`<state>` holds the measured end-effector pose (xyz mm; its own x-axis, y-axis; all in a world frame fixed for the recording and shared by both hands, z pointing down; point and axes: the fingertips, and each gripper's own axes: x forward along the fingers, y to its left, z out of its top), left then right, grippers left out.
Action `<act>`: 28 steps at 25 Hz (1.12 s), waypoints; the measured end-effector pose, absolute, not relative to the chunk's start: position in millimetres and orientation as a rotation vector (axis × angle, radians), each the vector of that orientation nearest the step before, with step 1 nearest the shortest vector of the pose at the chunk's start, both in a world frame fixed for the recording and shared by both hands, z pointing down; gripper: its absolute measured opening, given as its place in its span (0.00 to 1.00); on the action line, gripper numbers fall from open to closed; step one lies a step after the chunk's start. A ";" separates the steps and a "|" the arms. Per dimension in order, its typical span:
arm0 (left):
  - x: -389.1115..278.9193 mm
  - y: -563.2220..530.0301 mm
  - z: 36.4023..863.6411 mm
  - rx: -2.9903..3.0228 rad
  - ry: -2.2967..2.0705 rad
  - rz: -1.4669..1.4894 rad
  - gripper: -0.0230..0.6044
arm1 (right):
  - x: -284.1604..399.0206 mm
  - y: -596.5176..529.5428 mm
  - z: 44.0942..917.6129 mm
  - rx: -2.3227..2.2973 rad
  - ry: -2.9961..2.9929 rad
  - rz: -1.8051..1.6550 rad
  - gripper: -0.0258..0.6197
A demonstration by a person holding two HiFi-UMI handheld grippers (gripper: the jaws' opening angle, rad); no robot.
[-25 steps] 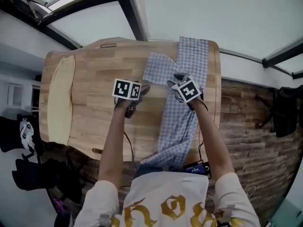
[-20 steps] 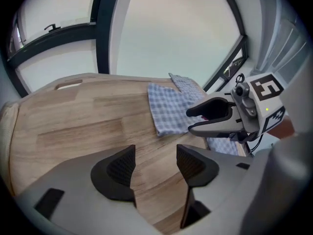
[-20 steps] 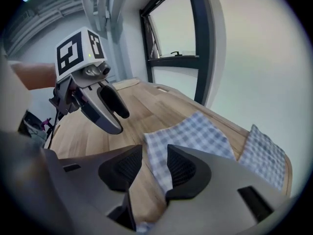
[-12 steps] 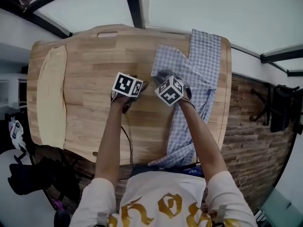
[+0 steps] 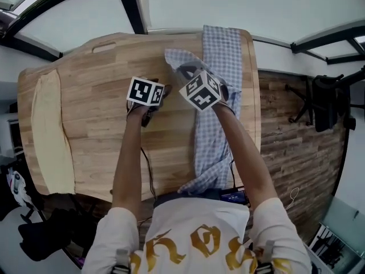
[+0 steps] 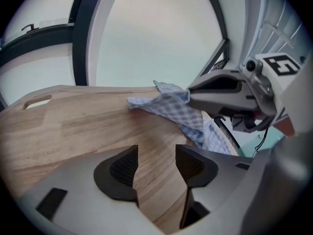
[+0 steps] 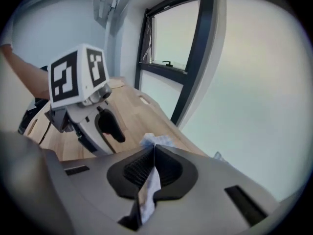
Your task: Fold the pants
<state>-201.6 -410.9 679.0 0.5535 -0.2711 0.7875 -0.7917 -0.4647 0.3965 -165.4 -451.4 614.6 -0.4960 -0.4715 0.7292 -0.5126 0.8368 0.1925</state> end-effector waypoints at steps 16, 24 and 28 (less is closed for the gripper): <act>-120.5 -457.9 664.3 2.038 -0.896 0.906 0.45 | -6.5 -575.1 552.6 1.044 -2.157 0.045 0.08; -86.5 -487.5 669.3 1.982 -0.979 0.946 0.45 | 63.9 -635.6 547.5 1.173 -2.276 0.093 0.08; -76.3 -491.8 675.6 1.977 -1.008 0.953 0.45 | 96.7 -650.4 599.5 1.191 -2.263 0.285 0.09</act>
<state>-76.3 -491.8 675.6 0.4237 -0.3347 0.8417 -0.8591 -0.4430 0.2563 96.7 -650.4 599.5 -0.4482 -0.6903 0.5680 -0.8096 0.5829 0.0695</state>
